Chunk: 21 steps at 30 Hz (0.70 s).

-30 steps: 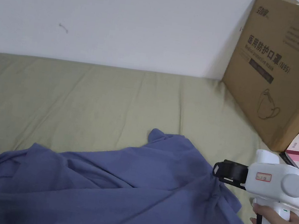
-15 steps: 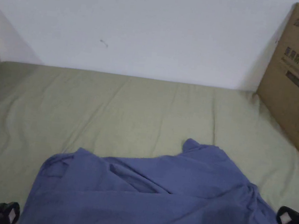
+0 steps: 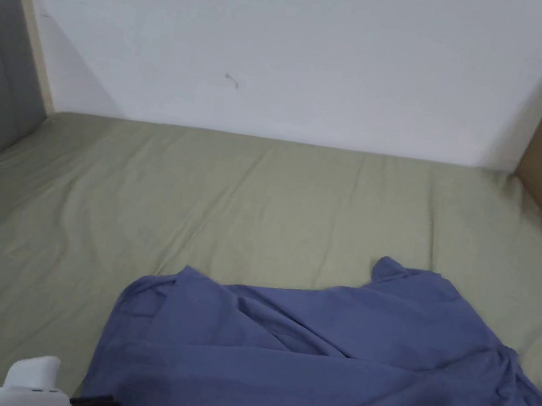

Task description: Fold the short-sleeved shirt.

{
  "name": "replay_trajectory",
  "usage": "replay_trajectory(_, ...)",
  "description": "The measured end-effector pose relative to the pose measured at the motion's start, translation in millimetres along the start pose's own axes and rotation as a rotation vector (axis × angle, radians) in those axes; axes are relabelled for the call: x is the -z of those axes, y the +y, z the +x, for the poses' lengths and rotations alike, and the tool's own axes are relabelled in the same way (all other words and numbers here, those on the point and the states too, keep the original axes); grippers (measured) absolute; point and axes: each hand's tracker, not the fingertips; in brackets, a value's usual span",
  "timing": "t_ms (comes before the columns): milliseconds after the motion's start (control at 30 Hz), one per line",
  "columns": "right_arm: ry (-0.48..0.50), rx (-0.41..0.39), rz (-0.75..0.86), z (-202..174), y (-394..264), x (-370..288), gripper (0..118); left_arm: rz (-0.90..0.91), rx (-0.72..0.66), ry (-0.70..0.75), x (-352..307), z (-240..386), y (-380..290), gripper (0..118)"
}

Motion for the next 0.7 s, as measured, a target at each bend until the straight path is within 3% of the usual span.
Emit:
replay_trajectory(67,-0.007,-0.019,-0.022,-1,0,3,0,-0.001,0.082,0.03,13,13,-7,117)
replay_trajectory(133,-0.026,-0.046,-0.035,-1,0,5,0,0.001,0.201,0.119,7,42,-12,110)
replay_trajectory(167,-0.035,-0.055,-0.038,-1,0,7,0,0.017,0.227,0.106,3,48,-14,98)
replay_trajectory(200,-0.053,-0.066,-0.039,1,1,9,0,0.045,0.257,0.085,-6,54,-17,72)
replay_trajectory(300,-0.169,-0.098,-0.065,6,4,22,0,0.116,0.326,0.038,-25,55,-23,46)
replay_trajectory(333,-0.197,-0.099,-0.079,12,5,28,0,0.121,0.348,0.034,-28,57,-23,19)
replay_trajectory(367,-0.193,-0.093,-0.084,19,5,35,0,0.12,0.352,0.003,-35,56,-22,7)
replay_trajectory(400,-0.189,-0.081,-0.106,46,7,53,4,0.131,0.334,-0.033,-42,55,-19,7)
replay_trajectory(433,-0.2,-0.072,-0.15,56,9,64,23,0.139,0.32,-0.038,-47,55,-17,7)
replay_trajectory(467,-0.216,-0.066,-0.218,66,11,78,59,0.153,0.312,-0.041,-52,54,-14,7)
replay_trajectory(500,-0.241,-0.062,-0.27,75,10,91,104,0.172,0.305,-0.041,-55,52,-11,7)
replay_trajectory(533,-0.246,-0.05,-0.276,94,10,104,115,0.189,0.3,-0.041,-61,50,-8,7)
replay_trajectory(700,-0.312,0.063,-0.369,139,11,150,113,0.201,0.221,-0.059,-69,36,3,7)
